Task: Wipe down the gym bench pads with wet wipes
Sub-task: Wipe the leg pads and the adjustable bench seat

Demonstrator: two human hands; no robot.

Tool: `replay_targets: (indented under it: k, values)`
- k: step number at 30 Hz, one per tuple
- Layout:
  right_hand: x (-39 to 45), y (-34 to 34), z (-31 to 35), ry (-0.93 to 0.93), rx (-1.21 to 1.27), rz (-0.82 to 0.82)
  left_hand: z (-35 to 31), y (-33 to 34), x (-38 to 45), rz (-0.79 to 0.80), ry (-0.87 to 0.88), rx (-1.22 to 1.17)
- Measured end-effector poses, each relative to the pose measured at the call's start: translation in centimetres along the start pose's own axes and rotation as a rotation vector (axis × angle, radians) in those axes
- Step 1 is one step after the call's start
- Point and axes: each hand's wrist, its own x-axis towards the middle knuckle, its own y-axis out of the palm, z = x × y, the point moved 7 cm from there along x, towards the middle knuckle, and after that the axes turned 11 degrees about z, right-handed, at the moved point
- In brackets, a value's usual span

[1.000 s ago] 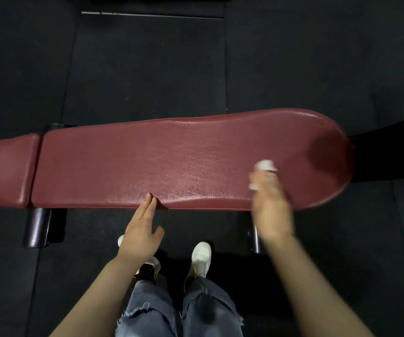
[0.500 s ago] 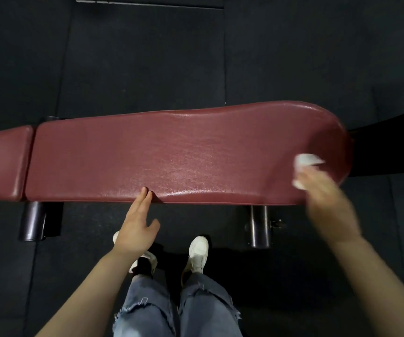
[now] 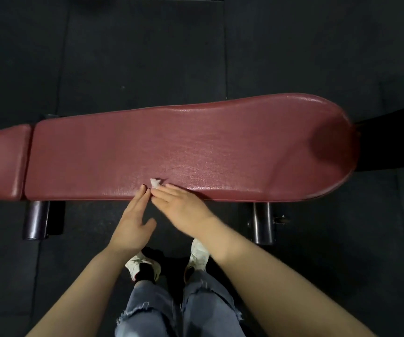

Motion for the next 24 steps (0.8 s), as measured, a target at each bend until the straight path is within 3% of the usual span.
replay_targets:
  k: [5,9,12,14,16,19,21,24]
  values:
    - [-12.0,-3.7,-9.3,0.222,0.042,-0.171,-0.2,-0.3,-0.3,0.01,0.02,0.013]
    - [-26.5,-7.3,-16.4,0.61,0.011,-0.32,-0.1,-0.2,-0.3,0.018,0.028,-0.001]
    - [-31.5,-7.5,-17.9,0.875,-0.007,-0.501,0.1,-0.1,-0.2,0.022,0.03,0.022]
    - [-30.9,-6.2,-16.8,0.935,0.002,-0.625,0.2,-0.1,-0.1,0.025,0.026,0.025]
    - [-28.8,-5.4,-15.2,0.949,0.032,-0.753,0.2,-0.1,-0.1,0.023,0.031,0.032]
    - [-23.3,-4.5,-12.4,0.841,0.083,-0.801,0.4,-0.1,-0.1,0.025,0.041,0.038]
    - [-17.8,-3.1,-9.0,0.625,0.033,-0.727,0.5,-0.1,0.0,0.027,0.048,0.035]
    - [-9.2,-0.1,-4.1,0.381,0.111,-0.493,0.6,-0.2,0.1,0.031,0.055,0.019]
